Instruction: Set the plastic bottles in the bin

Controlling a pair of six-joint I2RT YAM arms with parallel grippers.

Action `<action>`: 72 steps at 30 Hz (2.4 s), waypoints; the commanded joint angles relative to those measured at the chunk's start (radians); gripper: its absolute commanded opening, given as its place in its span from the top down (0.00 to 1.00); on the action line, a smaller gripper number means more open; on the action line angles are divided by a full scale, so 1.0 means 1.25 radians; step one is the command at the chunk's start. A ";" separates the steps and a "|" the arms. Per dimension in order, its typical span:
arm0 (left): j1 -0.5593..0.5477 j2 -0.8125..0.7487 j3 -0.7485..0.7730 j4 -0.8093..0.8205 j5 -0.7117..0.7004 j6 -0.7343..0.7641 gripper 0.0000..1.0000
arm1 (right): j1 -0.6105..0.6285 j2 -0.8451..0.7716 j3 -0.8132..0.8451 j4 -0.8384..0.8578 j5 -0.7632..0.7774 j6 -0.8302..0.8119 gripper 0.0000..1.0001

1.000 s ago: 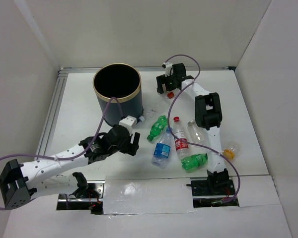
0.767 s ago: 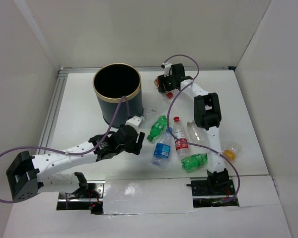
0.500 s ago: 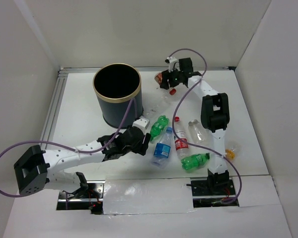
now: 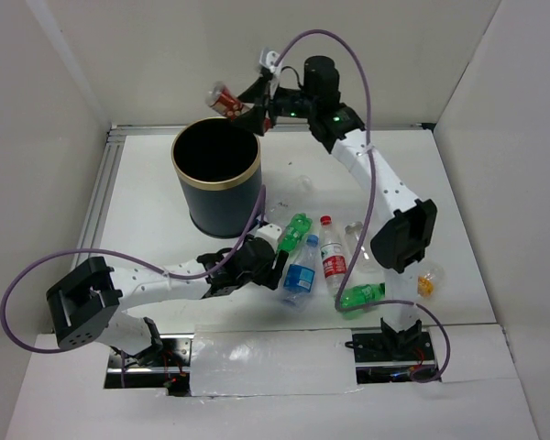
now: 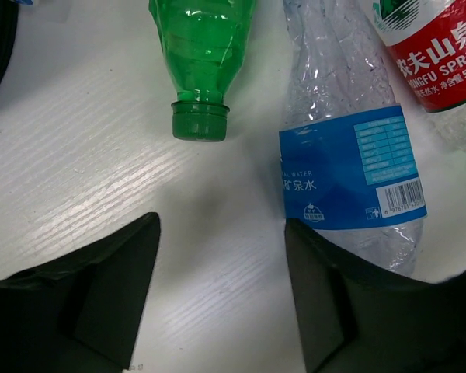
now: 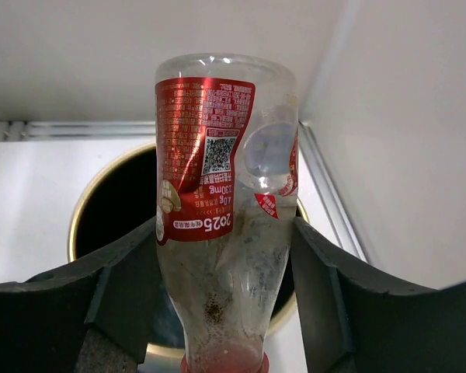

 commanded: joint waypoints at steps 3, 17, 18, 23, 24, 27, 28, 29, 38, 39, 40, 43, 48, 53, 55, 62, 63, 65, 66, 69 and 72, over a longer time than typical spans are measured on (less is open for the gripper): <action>-0.005 -0.006 -0.015 0.058 -0.039 0.013 0.16 | 0.066 0.116 0.084 0.027 0.025 0.040 0.61; 0.057 0.143 0.096 0.127 -0.012 0.136 0.12 | -0.082 -0.005 -0.069 0.000 0.182 0.114 0.00; 0.057 0.161 0.105 0.139 0.002 0.136 0.12 | -0.107 -0.054 -0.108 0.000 0.182 0.114 0.00; 0.075 0.272 0.168 0.155 0.051 0.156 0.24 | -0.229 -0.192 -0.369 -0.083 0.153 0.048 0.00; 0.083 0.288 0.190 0.155 0.058 0.165 0.34 | -0.258 -0.213 -0.402 -0.101 0.153 0.038 0.00; 0.083 0.319 0.207 0.135 0.067 0.165 0.83 | -0.304 -0.284 -0.508 -0.178 0.153 -0.017 0.18; 0.083 0.319 0.215 0.135 0.067 0.165 0.91 | -0.315 -0.311 -0.531 -0.211 0.153 -0.028 0.28; 0.083 0.297 0.215 0.135 0.067 0.174 0.97 | -0.328 -0.323 -0.553 -0.227 0.153 -0.042 0.45; 0.067 0.048 0.343 0.035 -0.011 0.266 1.00 | -0.414 -0.397 -0.771 -0.357 0.230 -0.131 0.08; 0.067 0.030 0.369 0.024 -0.034 0.277 1.00 | -0.426 -0.397 -0.782 -0.366 0.246 -0.131 0.06; 0.080 0.014 0.395 0.024 -0.043 0.297 1.00 | -0.433 -0.397 -0.798 -0.377 0.263 -0.139 0.04; 0.124 -0.018 0.500 0.013 -0.097 0.325 1.00 | -0.433 -0.379 -0.815 -0.415 0.324 -0.149 0.00; 0.283 0.001 0.577 -0.042 -0.197 0.335 1.00 | -0.441 -0.371 -0.855 -0.433 0.370 -0.157 0.00; 0.399 0.037 0.534 -0.077 -0.179 0.288 1.00 | -0.441 -0.371 -0.871 -0.460 0.377 -0.166 0.00; 0.419 0.044 0.541 -0.109 -0.168 0.270 1.00 | -0.449 -0.371 -0.871 -0.469 0.385 -0.176 0.00; 0.426 0.012 0.485 -0.099 -0.117 0.270 0.68 | -0.466 -0.387 -0.896 -0.476 0.385 -0.184 0.00; 0.426 0.004 0.485 -0.099 -0.117 0.270 0.52 | -0.466 -0.380 -0.896 -0.468 0.392 -0.177 0.00; 0.426 -0.007 0.485 -0.099 -0.117 0.270 0.13 | -0.466 -0.369 -0.896 -0.468 0.392 -0.177 0.00; 0.419 -0.007 0.485 -0.099 -0.117 0.270 0.02 | -0.466 -0.357 -0.896 -0.468 0.392 -0.177 0.00; 0.401 -0.042 0.508 -0.115 -0.136 0.281 0.00 | -0.466 -0.335 -0.896 -0.477 0.376 -0.177 0.00; 0.375 -0.096 0.526 -0.115 -0.143 0.311 0.00 | -0.452 -0.323 -0.896 -0.487 0.376 -0.177 0.00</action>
